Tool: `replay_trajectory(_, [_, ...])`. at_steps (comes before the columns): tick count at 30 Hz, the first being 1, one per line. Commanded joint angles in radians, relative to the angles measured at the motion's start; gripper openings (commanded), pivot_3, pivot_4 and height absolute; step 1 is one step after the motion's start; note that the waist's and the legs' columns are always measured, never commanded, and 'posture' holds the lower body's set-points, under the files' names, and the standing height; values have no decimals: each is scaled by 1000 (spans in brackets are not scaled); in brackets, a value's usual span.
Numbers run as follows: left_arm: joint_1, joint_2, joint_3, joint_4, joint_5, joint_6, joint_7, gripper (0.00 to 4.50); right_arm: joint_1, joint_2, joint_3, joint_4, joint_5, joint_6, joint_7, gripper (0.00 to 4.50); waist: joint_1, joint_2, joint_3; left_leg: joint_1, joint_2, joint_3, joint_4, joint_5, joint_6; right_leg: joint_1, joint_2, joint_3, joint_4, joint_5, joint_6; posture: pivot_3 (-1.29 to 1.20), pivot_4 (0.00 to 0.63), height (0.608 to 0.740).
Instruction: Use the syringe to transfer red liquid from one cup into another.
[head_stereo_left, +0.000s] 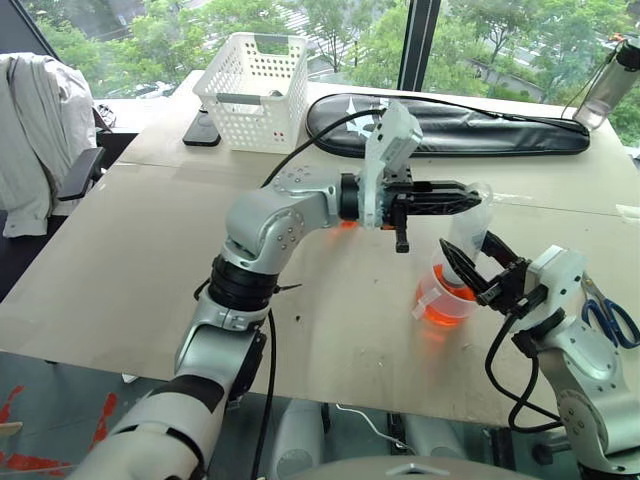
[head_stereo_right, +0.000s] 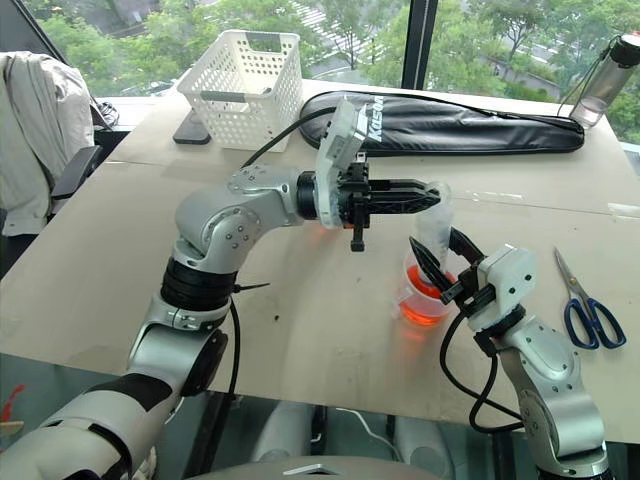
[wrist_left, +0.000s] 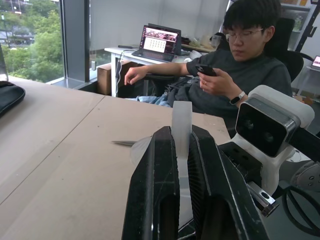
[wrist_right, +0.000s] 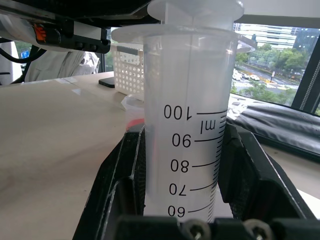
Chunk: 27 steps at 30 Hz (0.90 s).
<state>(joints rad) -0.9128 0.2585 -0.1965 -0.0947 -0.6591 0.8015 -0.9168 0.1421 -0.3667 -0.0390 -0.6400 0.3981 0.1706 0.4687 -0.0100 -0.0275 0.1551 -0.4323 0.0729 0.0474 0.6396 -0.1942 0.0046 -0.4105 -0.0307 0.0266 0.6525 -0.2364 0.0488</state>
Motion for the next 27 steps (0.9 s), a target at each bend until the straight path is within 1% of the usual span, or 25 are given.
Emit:
replay_trajectory(1, [-67,-17,64,-9,-13,-46,9,0,19,-15,32,-45,-2,13,15,1493,0,0,0,0,0,0,0,0,0,0,0,0,0,0,0,0,150,724])
replay_trajectory(15, [-77,-29,80,-5,-20,-47,15,0,27,-24,29,-52,4,14,4,1493,0,0,0,0,0,0,0,0,0,0,0,0,0,0,0,0,150,724])
replay_trajectory(27, [-50,-31,78,-28,-19,-37,29,0,19,-20,18,-54,22,23,-4,1493,0,0,0,0,0,0,0,0,0,0,0,0,0,0,0,0,150,724])
